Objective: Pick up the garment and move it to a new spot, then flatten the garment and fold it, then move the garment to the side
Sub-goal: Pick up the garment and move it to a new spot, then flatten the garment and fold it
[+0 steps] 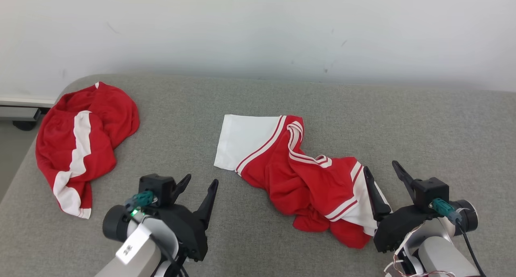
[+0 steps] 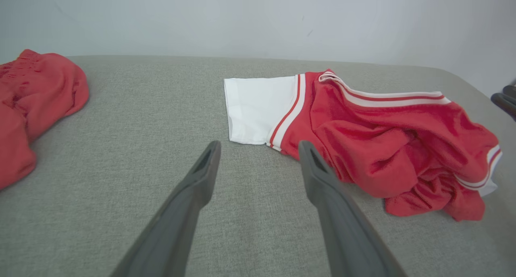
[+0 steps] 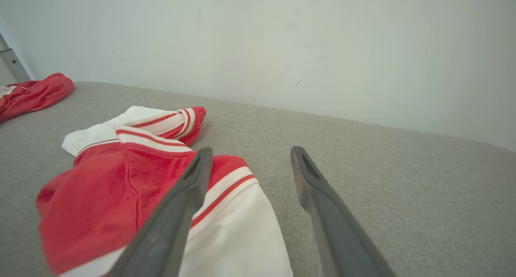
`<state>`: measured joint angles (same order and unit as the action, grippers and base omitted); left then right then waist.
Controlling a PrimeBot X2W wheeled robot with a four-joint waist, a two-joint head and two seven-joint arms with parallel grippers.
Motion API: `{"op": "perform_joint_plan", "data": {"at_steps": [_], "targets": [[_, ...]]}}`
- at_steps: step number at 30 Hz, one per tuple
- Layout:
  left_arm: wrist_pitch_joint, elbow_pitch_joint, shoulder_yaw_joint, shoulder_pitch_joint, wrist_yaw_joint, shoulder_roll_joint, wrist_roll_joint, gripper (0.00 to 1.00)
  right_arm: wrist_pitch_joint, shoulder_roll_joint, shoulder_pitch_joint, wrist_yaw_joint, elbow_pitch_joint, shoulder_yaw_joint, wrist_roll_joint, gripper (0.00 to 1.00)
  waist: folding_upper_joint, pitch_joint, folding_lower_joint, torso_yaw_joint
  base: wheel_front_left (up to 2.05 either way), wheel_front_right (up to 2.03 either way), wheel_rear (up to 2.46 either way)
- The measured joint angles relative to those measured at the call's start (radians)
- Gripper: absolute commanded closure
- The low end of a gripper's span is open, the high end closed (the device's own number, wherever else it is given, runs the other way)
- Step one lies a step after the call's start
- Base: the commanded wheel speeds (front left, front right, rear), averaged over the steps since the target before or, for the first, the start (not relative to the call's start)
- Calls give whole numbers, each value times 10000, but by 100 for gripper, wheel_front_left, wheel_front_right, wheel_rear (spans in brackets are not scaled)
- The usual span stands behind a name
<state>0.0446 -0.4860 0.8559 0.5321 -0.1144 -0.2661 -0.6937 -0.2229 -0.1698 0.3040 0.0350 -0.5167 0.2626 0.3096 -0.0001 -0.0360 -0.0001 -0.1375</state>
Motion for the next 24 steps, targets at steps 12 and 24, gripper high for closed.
{"op": "perform_joint_plan", "data": {"at_steps": [12,24], "targets": [[1106,445,-930,-1410,-96,-445,347,0,75,138,-154,0,27,92,123,0,1,182,1,-246,0,0,0],[1509,447,-2102,-2218,-98,-42,823,0,215,67,-497,2,105,88,219,0,1,152,1,-440,0,0,0]]}}
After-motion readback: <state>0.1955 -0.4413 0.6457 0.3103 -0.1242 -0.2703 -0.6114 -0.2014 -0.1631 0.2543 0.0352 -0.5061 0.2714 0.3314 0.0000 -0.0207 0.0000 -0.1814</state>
